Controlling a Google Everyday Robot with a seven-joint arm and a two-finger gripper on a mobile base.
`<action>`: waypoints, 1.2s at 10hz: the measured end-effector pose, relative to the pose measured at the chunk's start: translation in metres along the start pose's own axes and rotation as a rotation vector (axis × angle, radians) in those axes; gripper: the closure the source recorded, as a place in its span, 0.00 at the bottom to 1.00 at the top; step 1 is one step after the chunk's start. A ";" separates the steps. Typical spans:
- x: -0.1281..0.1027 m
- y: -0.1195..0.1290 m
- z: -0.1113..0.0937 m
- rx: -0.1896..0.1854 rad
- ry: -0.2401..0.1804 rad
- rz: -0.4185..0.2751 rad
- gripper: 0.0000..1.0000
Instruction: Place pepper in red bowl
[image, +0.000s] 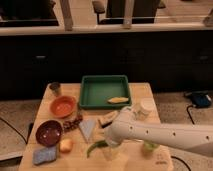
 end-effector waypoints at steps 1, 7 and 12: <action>-0.001 -0.002 0.003 -0.006 -0.006 -0.005 0.20; 0.008 -0.010 0.021 -0.034 -0.023 0.012 0.20; 0.010 -0.011 0.031 -0.050 -0.033 0.022 0.20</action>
